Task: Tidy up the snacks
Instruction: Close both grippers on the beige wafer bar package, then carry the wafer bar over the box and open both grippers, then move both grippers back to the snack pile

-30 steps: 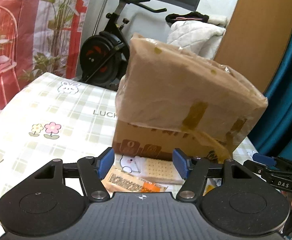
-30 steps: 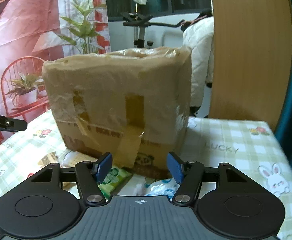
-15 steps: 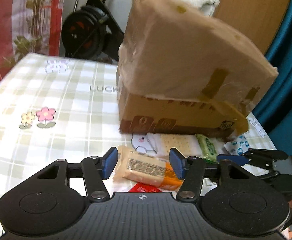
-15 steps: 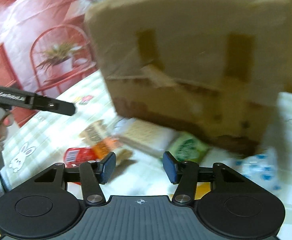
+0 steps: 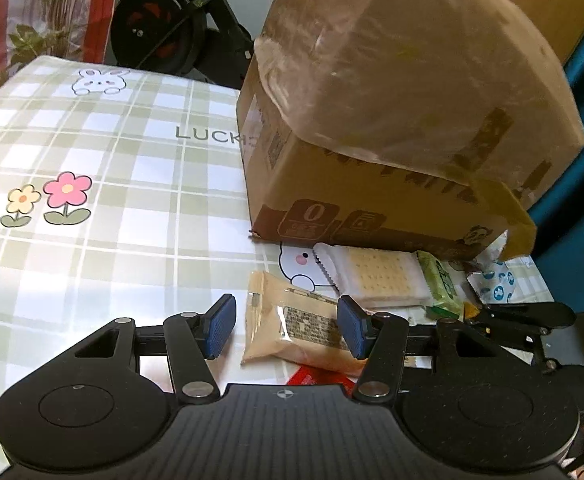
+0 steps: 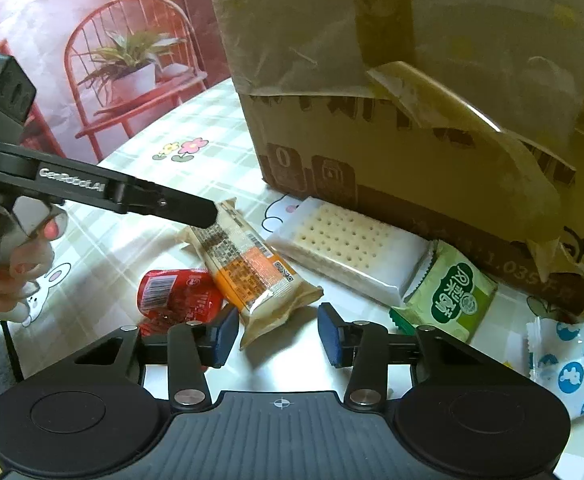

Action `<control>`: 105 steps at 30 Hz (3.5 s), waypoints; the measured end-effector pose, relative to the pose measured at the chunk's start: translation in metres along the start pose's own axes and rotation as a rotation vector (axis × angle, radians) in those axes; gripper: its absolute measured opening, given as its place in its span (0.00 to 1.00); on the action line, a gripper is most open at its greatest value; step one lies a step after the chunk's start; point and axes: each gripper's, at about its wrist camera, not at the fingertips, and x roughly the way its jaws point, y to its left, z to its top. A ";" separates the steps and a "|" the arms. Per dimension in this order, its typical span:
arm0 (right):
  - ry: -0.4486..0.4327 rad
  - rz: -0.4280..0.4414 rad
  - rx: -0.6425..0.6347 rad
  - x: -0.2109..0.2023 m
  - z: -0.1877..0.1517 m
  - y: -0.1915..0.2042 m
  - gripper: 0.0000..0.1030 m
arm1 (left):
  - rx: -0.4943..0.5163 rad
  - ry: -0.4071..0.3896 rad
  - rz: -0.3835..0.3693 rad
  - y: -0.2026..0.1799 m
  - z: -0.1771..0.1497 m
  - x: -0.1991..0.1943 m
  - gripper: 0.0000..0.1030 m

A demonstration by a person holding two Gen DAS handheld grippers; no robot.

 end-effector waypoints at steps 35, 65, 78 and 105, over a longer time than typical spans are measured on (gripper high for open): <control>-0.171 -0.021 -0.091 -0.064 0.003 0.005 0.26 | 0.018 -0.121 -0.018 -0.049 -0.004 -0.052 0.29; -0.478 -0.167 -0.241 -0.143 0.167 -0.061 0.26 | 0.184 -0.468 0.028 -0.135 0.150 -0.074 0.29; -0.403 -0.240 -0.122 -0.095 0.190 -0.088 0.46 | 0.125 -0.422 0.127 -0.116 0.161 -0.055 0.69; -0.479 -0.258 -0.134 -0.196 0.056 -0.094 0.45 | 0.156 -0.402 0.070 -0.172 0.058 -0.082 0.68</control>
